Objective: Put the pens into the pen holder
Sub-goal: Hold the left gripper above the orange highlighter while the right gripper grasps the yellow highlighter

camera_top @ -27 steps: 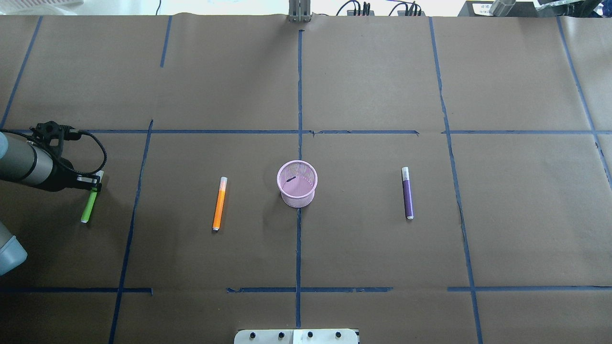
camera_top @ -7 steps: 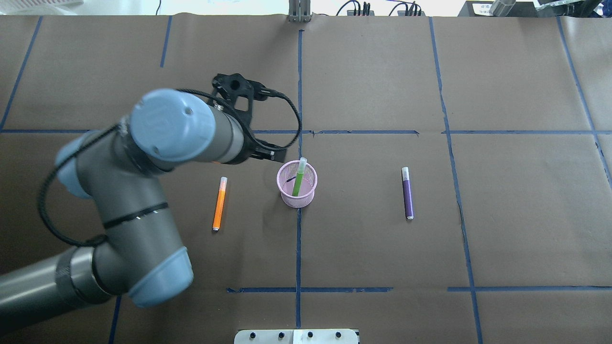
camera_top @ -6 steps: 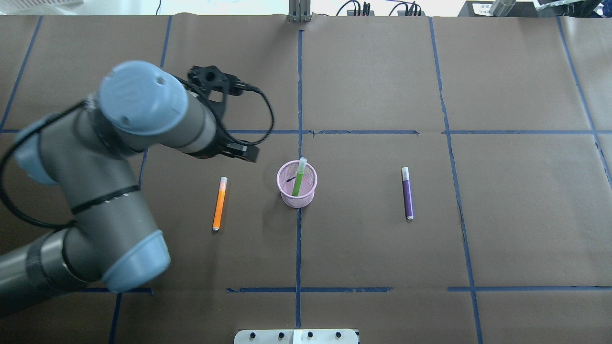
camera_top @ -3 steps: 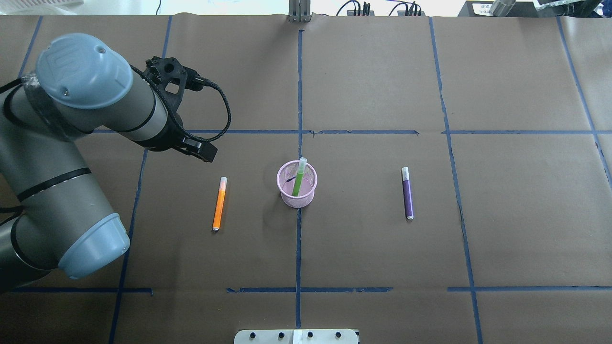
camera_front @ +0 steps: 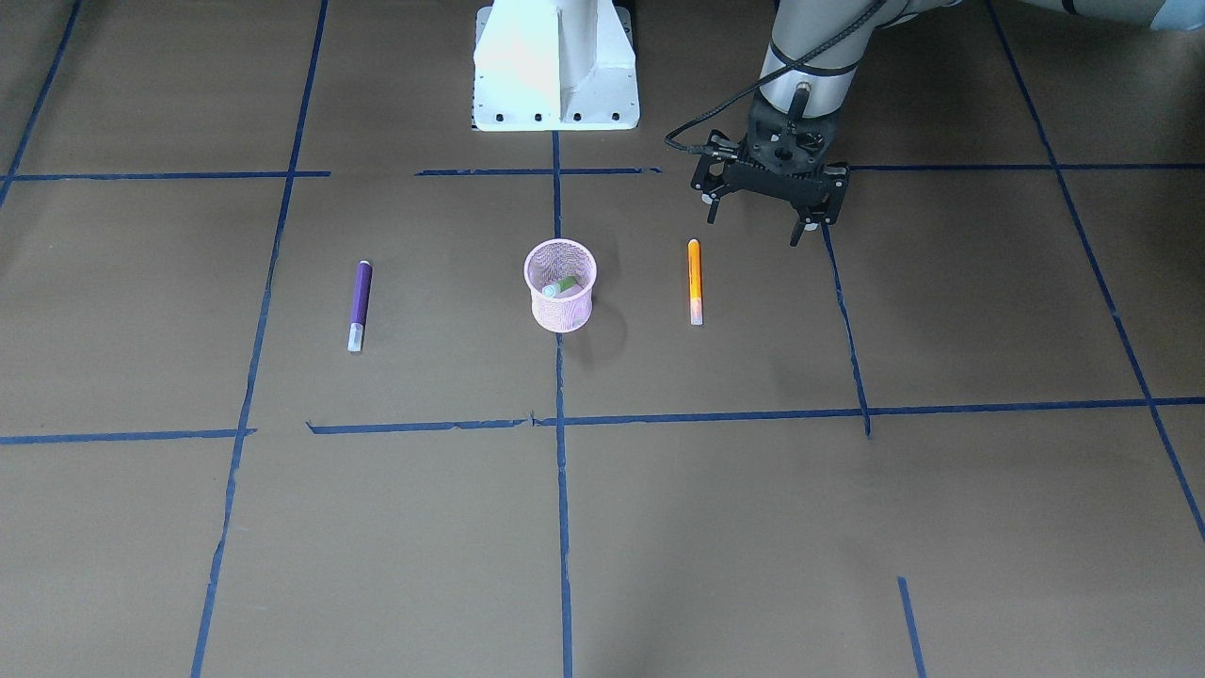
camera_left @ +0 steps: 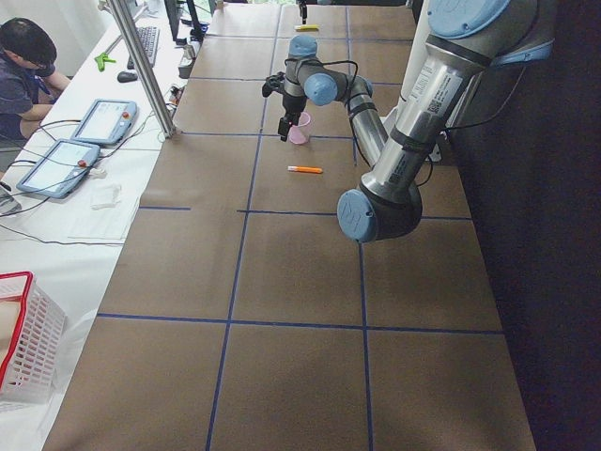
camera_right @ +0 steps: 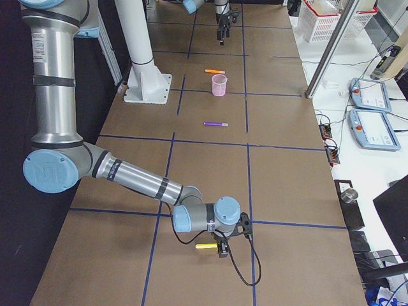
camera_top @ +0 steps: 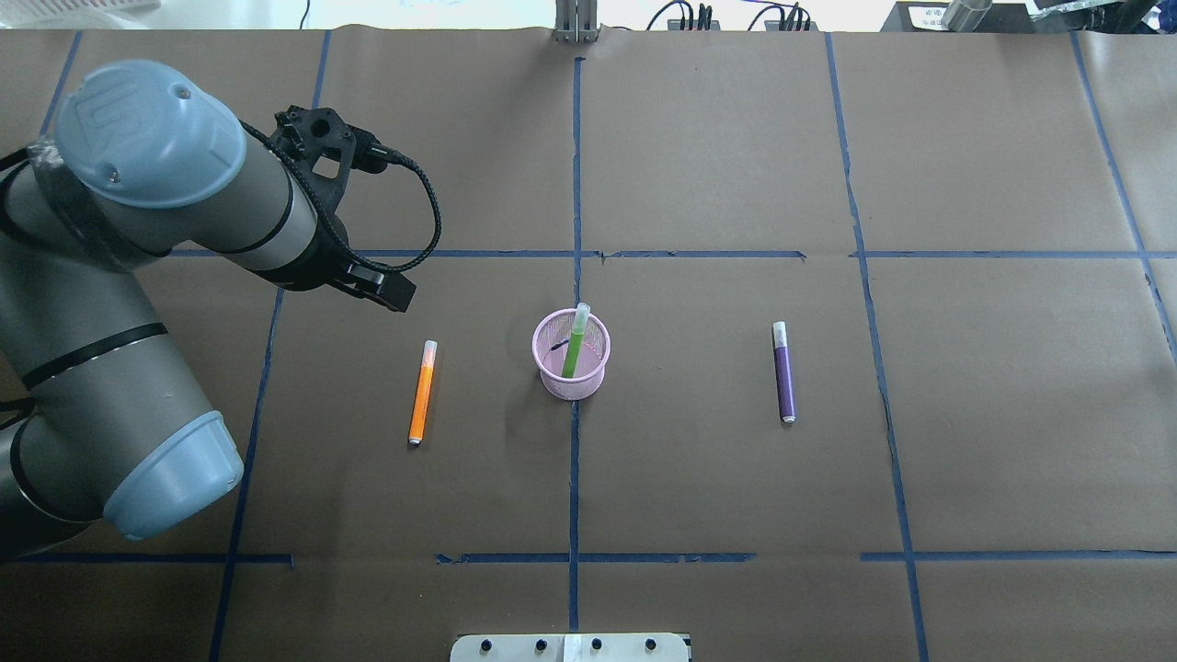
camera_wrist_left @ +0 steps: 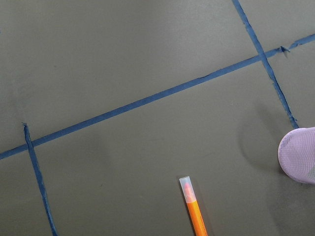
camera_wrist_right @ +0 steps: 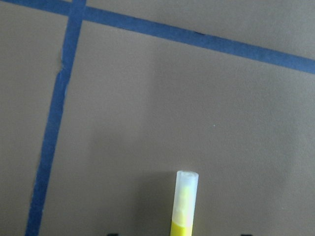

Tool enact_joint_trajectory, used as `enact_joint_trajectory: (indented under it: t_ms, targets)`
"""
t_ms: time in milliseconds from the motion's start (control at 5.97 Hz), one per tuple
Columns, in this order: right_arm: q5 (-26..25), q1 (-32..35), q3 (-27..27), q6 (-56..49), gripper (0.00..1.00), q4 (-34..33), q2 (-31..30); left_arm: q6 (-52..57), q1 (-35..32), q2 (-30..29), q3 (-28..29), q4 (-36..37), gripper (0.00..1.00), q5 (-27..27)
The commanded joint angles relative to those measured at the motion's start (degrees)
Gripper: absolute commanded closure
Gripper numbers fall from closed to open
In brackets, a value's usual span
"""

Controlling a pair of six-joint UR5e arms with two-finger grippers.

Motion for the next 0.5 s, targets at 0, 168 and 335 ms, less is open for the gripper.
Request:
enact_joint_trajectory:
  t_ms: [0, 168, 335]
  targets:
    - [-0.11, -1.12, -1.85, 0.01, 0.26, 0.46, 0.64, -0.20, 0.00, 0.00, -0.30, 0.00, 0.00, 0.09]
    - [-0.20, -1.30, -2.03, 0.01, 0.39, 0.46, 0.73, -0.29, 0.00, 0.00, -0.30, 0.00, 0.00, 0.09]
    - [-1.16, -2.00, -2.03, 0.01, 0.57, 0.46, 0.82, -0.37, 0.00, 0.00, -0.39, 0.00, 0.00, 0.09]
